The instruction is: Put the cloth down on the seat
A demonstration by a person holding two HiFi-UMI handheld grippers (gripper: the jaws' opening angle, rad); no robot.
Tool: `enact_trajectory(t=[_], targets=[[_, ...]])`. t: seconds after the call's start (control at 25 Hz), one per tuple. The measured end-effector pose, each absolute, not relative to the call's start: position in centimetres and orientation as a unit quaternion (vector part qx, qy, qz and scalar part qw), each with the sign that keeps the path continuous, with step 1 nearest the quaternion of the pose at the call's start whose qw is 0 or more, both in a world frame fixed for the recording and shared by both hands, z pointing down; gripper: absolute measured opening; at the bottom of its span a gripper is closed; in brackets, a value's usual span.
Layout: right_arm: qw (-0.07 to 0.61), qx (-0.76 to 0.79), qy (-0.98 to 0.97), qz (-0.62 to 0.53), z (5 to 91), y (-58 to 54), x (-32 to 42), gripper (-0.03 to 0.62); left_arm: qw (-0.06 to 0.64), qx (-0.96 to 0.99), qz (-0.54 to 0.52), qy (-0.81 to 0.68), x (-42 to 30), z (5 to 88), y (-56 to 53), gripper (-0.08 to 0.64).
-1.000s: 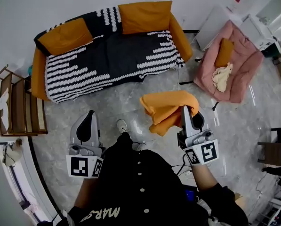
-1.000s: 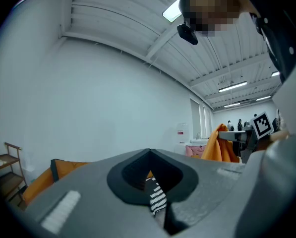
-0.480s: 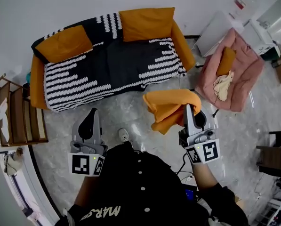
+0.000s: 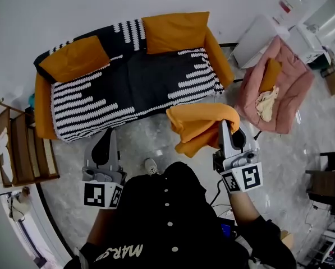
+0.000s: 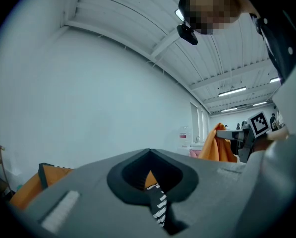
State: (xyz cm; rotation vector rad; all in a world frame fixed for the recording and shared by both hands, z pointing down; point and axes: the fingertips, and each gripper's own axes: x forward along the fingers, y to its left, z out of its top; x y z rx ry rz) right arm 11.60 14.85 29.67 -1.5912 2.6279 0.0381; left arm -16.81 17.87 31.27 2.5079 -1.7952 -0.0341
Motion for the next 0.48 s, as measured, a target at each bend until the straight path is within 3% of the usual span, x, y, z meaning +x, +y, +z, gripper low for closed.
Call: enact_trajectory(t=[0.48], targets=[[0.041,-0.536,0.843,0.024,29.4,10.9,11.8,0.063,0.032,0.817,-0.008,-0.575,-17.7,31.9,13.5,0.0]])
